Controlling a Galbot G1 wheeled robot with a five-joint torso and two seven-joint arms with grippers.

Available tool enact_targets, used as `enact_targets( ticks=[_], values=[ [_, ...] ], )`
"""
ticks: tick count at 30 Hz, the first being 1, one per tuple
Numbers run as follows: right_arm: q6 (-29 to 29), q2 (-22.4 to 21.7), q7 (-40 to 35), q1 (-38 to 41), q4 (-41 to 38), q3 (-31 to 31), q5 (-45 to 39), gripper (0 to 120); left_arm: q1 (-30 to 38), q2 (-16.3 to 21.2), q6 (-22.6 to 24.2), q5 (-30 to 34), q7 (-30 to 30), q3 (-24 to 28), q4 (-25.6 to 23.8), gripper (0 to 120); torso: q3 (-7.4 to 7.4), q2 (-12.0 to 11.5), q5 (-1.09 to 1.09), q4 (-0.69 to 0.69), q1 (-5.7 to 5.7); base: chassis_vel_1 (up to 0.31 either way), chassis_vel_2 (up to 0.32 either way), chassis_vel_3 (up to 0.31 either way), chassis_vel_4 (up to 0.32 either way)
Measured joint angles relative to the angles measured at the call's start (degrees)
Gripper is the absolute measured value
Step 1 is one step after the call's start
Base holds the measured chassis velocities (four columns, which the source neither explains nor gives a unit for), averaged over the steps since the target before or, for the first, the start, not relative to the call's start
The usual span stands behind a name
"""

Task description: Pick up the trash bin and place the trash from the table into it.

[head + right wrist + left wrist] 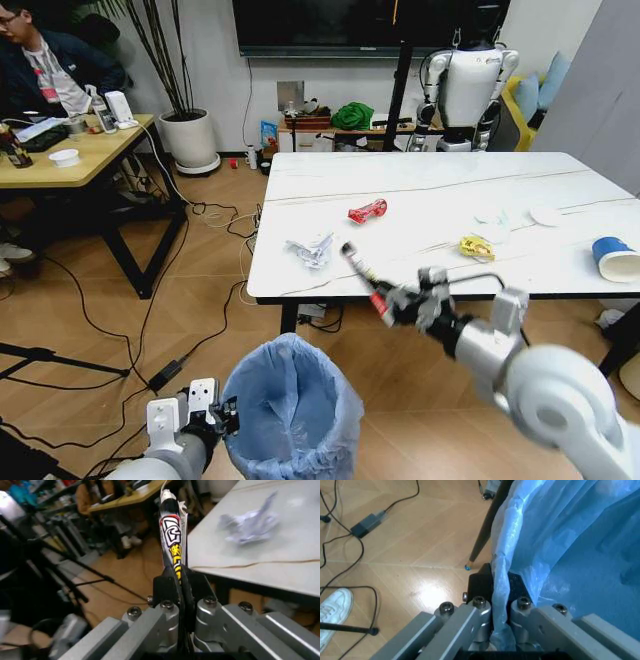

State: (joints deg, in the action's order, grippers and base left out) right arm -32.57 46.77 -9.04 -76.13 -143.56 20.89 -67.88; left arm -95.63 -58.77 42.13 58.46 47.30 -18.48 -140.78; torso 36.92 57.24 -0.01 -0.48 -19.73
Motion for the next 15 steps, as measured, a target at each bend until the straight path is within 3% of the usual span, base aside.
enact_targets(
  ticks=[7,15],
  values=[
    [-0.6,-1.4,1.5,1.36,-0.3,-6.79,-1.76,0,0.33,-0.97,0.0,-0.2,1.46,0.77,0.87,0,0.01,-0.01,0.01,0.0,-0.01,0.0,0.0,0.0,0.0],
    [-1.57,-0.51,4.59,1.87,4.05,-16.73,7.46,0,1.47,-1.84,0.0,-1.24,2.78,2.91,2.18,0,0.01,-0.01,0.01,0.0,-0.01,0.0,0.0,0.0,0.0]
  ],
)
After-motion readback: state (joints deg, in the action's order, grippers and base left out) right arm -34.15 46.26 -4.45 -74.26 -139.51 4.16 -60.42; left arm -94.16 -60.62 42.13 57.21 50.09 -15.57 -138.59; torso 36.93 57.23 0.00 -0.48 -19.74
